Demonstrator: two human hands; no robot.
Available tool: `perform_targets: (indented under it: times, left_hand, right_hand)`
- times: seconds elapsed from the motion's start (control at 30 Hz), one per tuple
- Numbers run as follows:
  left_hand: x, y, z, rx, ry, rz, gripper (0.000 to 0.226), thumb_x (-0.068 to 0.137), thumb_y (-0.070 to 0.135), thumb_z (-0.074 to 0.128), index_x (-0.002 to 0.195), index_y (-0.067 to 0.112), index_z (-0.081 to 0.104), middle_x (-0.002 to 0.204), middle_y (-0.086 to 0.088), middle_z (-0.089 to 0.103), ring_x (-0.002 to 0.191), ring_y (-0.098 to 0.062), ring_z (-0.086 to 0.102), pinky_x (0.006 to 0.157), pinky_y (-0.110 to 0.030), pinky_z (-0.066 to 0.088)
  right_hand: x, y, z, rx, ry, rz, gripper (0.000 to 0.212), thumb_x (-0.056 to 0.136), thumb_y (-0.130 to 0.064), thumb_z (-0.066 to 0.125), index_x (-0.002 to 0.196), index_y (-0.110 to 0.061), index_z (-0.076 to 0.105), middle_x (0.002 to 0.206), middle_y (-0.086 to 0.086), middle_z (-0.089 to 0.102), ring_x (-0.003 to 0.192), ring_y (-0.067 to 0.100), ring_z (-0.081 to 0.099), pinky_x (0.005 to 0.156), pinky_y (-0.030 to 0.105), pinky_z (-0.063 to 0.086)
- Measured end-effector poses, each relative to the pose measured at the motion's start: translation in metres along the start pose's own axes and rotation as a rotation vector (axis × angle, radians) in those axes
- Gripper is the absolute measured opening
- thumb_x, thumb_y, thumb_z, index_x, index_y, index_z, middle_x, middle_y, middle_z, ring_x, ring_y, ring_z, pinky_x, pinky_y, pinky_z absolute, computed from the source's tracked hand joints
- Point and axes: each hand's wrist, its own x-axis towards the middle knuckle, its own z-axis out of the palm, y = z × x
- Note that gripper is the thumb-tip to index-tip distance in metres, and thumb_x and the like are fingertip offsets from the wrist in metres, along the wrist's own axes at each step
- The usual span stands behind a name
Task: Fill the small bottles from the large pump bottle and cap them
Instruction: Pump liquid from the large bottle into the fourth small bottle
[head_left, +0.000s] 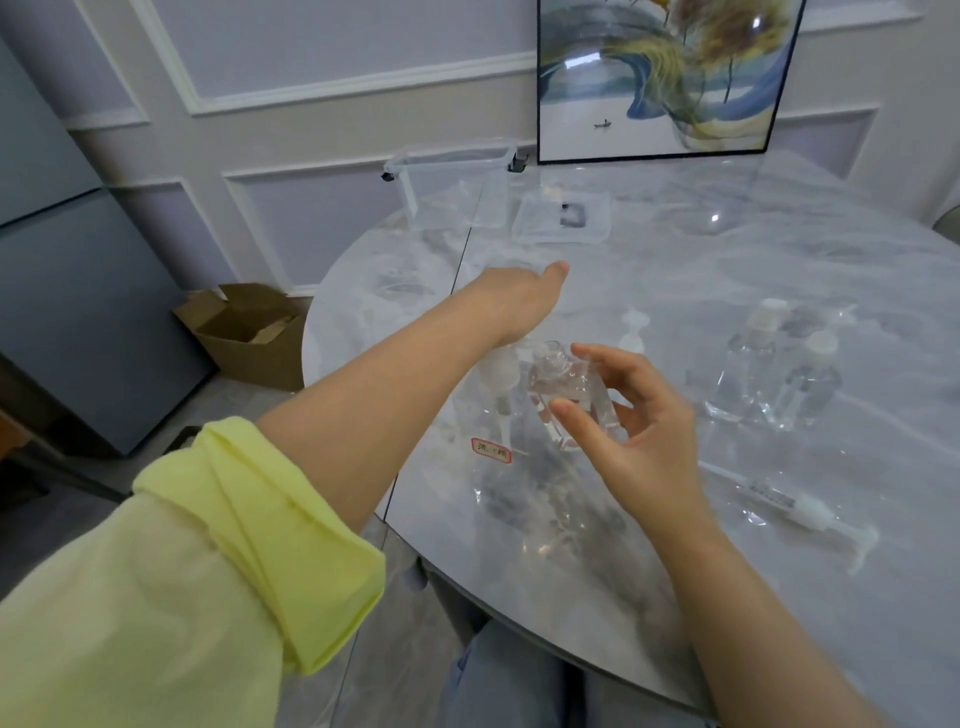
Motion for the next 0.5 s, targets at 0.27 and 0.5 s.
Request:
perform_targets:
  times: [0.27, 0.5]
  left_hand:
    - [-0.0005, 0.001, -0.0019, -0.028, -0.002, 0.014, 0.067, 0.106, 0.058, 0.018, 0.137, 0.015, 0.06, 0.137, -0.008, 0.062, 0.128, -0.027, 0.056, 0.106, -0.038, 0.039]
    - [-0.002, 0.0032, -0.0058, -0.009, 0.0, 0.029, 0.064, 0.107, 0.055, 0.02, 0.136, 0.014, 0.061, 0.139, -0.009, 0.061, 0.126, -0.027, 0.056, 0.103, -0.035, 0.039]
  right_hand:
    - [-0.0002, 0.0019, -0.0006, 0.014, -0.004, 0.027, 0.041, 0.082, -0.022, 0.083, 0.12, -0.022, 0.069, 0.116, -0.01, 0.071, 0.11, 0.019, 0.068, 0.092, 0.031, 0.056]
    - [0.0, -0.0009, -0.001, -0.005, 0.001, 0.024, 0.04, 0.082, -0.026, 0.082, 0.12, -0.025, 0.068, 0.116, -0.009, 0.071, 0.109, 0.018, 0.068, 0.092, 0.024, 0.053]
